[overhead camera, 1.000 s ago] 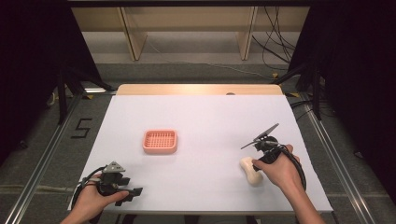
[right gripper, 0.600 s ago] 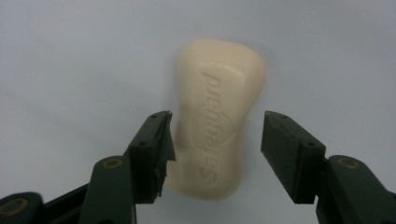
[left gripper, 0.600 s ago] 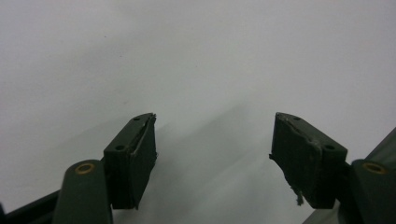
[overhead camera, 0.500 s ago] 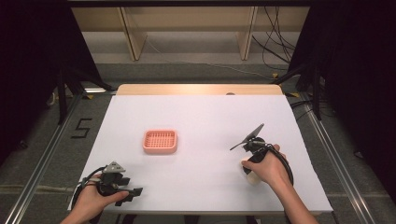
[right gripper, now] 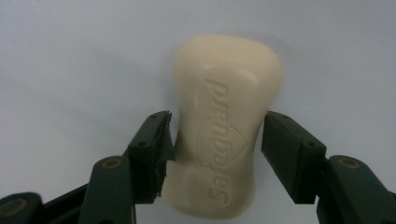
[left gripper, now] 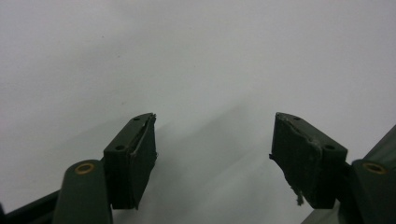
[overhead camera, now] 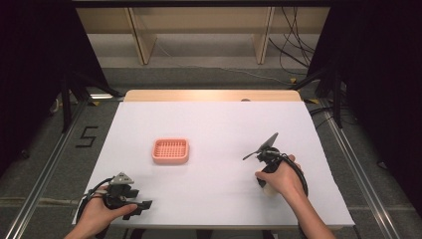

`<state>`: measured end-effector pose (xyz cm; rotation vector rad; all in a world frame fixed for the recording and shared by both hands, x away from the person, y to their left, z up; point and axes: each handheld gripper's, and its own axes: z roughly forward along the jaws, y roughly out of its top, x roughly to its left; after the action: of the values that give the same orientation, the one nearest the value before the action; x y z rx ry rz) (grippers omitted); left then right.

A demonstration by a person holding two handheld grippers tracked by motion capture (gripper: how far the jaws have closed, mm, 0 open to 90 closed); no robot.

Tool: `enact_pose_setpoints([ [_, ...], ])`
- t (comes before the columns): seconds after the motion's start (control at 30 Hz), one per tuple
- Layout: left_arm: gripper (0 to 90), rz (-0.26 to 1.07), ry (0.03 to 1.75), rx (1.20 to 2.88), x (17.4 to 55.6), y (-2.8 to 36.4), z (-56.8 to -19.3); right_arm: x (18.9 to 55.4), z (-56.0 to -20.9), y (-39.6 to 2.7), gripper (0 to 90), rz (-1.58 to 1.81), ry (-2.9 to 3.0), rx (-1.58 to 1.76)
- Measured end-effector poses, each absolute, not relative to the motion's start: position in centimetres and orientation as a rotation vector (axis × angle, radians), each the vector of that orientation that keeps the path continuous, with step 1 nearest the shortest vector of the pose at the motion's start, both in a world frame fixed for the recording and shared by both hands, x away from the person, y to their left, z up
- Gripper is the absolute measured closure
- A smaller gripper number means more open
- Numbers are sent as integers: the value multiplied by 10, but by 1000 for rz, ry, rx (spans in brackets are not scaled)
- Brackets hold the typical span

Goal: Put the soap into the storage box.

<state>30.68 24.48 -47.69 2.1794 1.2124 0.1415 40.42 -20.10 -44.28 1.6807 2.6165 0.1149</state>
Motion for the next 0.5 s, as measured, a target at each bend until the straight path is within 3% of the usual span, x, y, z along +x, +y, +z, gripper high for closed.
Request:
enact_pose_setpoints([
  [0.5,303,147,1205,2191,307,246,-477,408,-451,-200,494,89,2654,1669],
])
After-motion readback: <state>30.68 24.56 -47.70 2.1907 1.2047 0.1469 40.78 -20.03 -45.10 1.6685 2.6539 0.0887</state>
